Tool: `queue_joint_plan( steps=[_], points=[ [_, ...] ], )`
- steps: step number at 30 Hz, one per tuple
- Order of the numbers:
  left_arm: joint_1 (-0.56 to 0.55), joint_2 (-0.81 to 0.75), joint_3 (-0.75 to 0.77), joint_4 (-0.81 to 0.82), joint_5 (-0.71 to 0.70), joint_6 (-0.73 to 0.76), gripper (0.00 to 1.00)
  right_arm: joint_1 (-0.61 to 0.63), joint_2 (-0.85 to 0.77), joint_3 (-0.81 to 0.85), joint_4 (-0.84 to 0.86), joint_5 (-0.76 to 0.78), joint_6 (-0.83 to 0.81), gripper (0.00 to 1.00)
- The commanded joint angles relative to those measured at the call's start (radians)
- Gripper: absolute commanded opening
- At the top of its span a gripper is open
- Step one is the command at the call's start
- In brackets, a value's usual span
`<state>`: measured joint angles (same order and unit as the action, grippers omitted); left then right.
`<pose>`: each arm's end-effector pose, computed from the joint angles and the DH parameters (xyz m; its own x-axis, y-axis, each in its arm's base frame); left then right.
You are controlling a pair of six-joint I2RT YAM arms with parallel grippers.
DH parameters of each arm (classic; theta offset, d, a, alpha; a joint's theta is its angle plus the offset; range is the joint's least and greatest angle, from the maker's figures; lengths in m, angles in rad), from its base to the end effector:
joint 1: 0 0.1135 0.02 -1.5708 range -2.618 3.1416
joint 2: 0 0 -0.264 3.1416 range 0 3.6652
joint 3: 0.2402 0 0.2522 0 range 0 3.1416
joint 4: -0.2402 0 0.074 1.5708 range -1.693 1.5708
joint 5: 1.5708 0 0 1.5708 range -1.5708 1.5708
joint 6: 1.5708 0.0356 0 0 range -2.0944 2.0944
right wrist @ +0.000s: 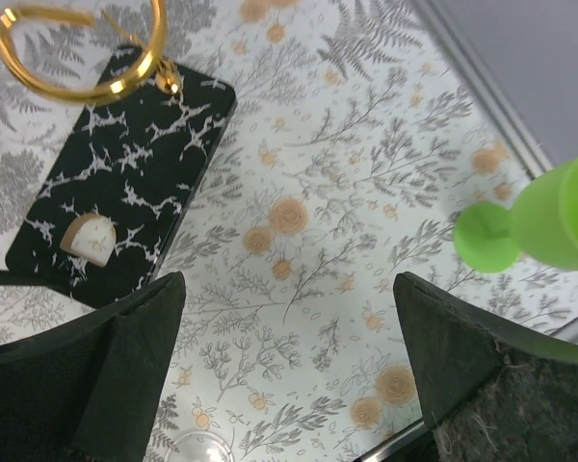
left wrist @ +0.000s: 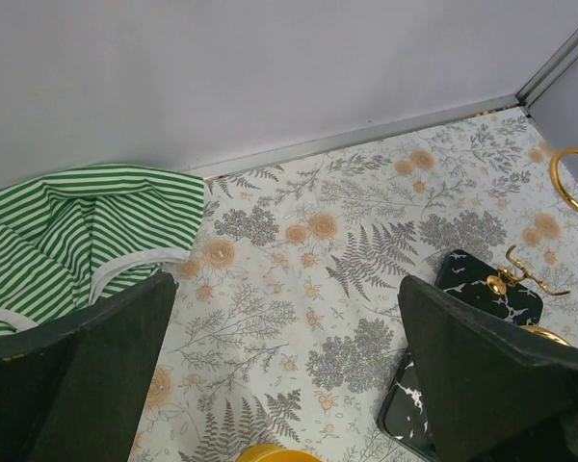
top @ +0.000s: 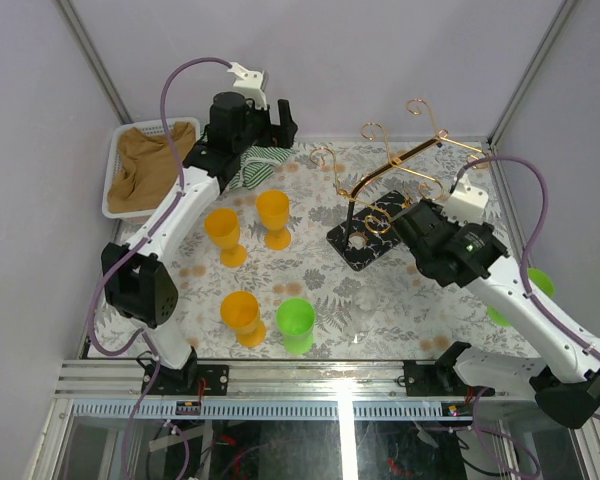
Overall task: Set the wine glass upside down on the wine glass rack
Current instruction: Move the wine rack to the center of the board.
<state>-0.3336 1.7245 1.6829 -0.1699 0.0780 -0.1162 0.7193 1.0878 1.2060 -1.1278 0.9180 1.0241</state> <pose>0.3909 -0.1384 0.4012 -0.2432 -0.0380 -0.9692 0.3728 0.9188 -0.1296 0.1574 0.1003 0.3548 -0.4013 0.3383 -0.8512 0.5014 0.8588 0.1050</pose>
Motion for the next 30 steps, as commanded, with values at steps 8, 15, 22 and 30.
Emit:
queue_joint_plan(
  steps=[8, 15, 22, 30],
  points=[
    [0.013, 0.024, 0.060, 0.054, 0.003, 0.013, 1.00, -0.012, 0.093, 0.341, 0.336, 0.140, -0.599, 1.00],
    [0.017, 0.035, 0.084, 0.041, 0.028, 0.009, 1.00, -0.269, 0.332, 0.613, 0.474, -0.290, -0.833, 1.00],
    [0.024, 0.014, 0.060, 0.039, 0.050, 0.041, 1.00, -0.485, 0.550, 0.828, 0.563, -0.635, -0.848, 0.99],
    [0.031, -0.025, 0.006, 0.066, 0.057, 0.037, 1.00, -0.789, 0.864, 1.206, 0.403, -0.715, -0.812, 0.99]
  ],
)
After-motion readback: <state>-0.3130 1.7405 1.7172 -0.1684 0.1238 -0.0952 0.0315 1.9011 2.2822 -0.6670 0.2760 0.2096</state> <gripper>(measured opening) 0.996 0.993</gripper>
